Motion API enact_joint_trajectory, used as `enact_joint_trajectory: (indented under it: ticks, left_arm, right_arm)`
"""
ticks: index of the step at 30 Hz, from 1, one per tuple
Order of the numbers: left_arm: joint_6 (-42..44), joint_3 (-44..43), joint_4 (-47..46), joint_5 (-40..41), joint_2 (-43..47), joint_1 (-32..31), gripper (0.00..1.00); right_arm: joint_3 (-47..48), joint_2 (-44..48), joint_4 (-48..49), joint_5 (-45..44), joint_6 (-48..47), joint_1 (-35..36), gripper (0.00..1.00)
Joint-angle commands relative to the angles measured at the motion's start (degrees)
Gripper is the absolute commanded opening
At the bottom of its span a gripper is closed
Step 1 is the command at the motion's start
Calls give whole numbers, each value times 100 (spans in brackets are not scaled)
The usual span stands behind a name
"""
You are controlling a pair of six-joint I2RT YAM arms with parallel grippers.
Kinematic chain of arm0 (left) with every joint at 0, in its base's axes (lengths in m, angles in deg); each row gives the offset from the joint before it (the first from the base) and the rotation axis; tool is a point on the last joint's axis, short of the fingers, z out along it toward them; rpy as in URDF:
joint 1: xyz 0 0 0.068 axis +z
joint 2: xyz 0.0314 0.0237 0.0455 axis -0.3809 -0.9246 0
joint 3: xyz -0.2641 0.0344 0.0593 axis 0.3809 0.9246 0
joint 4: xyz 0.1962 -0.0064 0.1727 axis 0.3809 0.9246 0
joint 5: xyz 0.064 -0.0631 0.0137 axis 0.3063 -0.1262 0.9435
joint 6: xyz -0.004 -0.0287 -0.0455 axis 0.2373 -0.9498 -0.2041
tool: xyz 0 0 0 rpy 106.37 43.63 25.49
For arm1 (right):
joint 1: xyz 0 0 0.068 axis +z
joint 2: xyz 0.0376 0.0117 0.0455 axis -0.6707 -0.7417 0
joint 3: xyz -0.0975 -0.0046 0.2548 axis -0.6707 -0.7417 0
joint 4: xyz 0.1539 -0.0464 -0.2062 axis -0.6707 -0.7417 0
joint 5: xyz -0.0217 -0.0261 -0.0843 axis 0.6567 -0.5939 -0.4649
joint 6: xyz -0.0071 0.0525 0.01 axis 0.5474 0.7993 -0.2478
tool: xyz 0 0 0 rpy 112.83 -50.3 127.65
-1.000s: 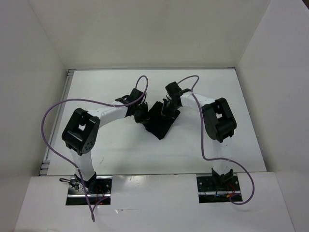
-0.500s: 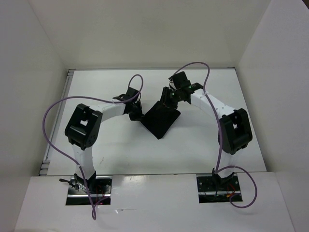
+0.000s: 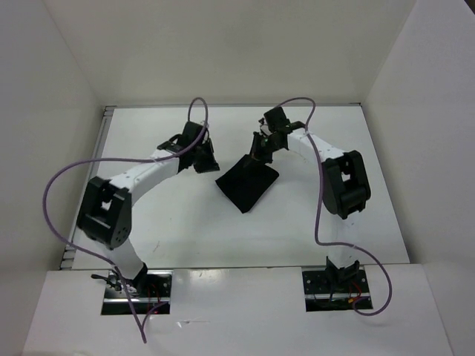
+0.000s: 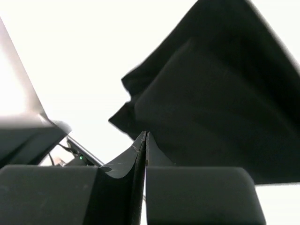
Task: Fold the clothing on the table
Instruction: Fold the skirt
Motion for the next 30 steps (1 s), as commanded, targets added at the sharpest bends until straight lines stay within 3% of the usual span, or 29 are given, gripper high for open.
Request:
enact_joint_trajectory:
  ticks: [1, 6, 10, 16, 21, 30]
  left_arm:
    - [36, 15, 43, -230, 1007, 3, 0]
    - [-157, 428, -281, -908, 1387, -180, 0]
    - [-289, 902, -721, -1215, 1177, -243, 0]
    - [-289, 1008, -880, -1216, 97, -243, 0]
    - [-342, 904, -635, -356, -527, -243, 0]
    - [-509, 894, -581, -284, -740, -243, 0]
  right_arm:
    - [481, -445, 1, 279, -127, -159, 2]
    - [833, -1087, 53, 490, -127, -343, 2]
    - [982, -1395, 106, 490, -127, -343, 2]
    - [1044, -1685, 106, 490, -74, -448, 2]
    - [992, -1738, 106, 543, -74, -580, 2]
    - [938, -1686, 159, 772, -328, -756, 3]
